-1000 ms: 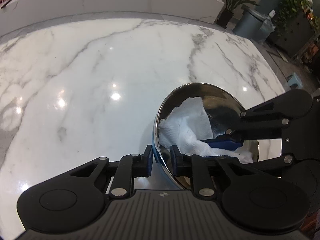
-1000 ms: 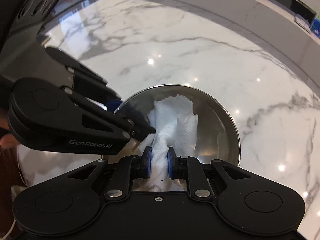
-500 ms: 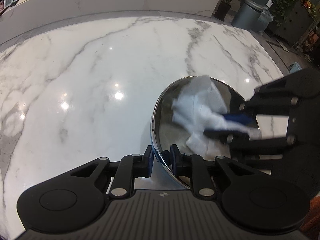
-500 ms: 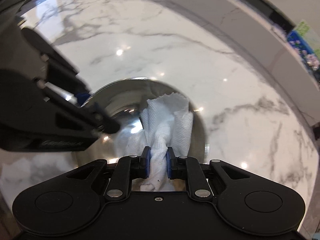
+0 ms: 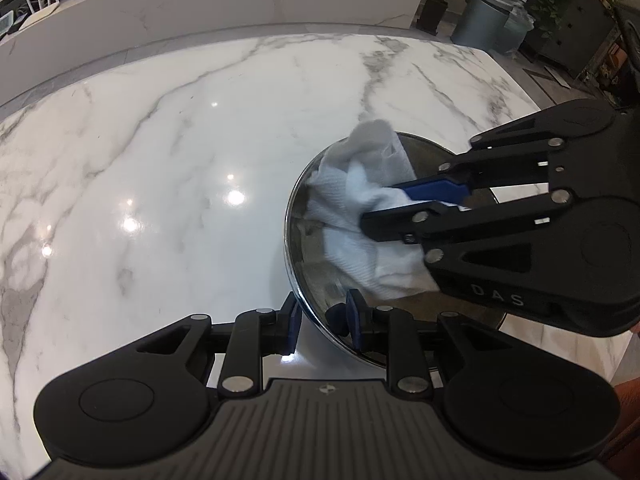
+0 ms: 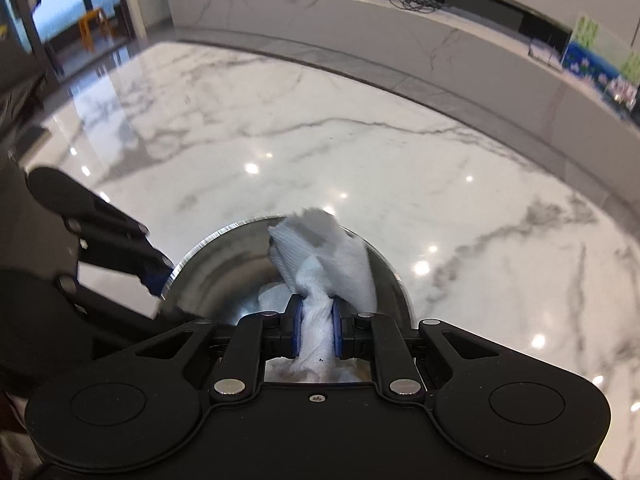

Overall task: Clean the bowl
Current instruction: 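Wipe around the bowl interior with the towel in the right gripper while the left gripper holds the rim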

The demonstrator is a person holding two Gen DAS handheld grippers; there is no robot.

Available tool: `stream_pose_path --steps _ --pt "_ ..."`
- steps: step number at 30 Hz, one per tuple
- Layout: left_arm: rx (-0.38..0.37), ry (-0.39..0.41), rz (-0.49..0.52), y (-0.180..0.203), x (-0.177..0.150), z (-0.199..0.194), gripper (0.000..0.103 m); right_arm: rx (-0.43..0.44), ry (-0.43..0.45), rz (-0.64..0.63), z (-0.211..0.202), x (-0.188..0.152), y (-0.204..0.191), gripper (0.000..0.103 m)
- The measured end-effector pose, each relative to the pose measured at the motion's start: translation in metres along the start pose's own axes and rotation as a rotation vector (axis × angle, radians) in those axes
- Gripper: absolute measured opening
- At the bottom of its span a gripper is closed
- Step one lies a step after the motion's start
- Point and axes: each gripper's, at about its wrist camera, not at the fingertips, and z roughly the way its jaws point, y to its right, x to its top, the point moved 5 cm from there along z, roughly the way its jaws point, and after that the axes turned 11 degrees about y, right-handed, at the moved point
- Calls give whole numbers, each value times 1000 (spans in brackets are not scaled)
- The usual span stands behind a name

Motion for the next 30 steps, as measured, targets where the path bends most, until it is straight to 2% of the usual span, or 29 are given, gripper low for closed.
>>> stream_pose_path --steps 4,8,13,19,24,30 --pt "-2 2 9 2 0 0 22 65 15 19 -1 5 -11 13" --pt "-1 2 1 2 0 0 22 49 16 23 0 5 -11 12" --pt "26 1 -6 0 1 1 21 -89 -8 -7 0 2 -3 12" --pt "44 6 -10 -1 2 0 19 -141 -60 -35 -6 -6 5 11" --pt "42 9 4 1 2 1 19 -122 -85 -14 0 -12 7 12" --pt "36 16 36 5 1 1 21 -50 -57 30 3 -13 4 12"
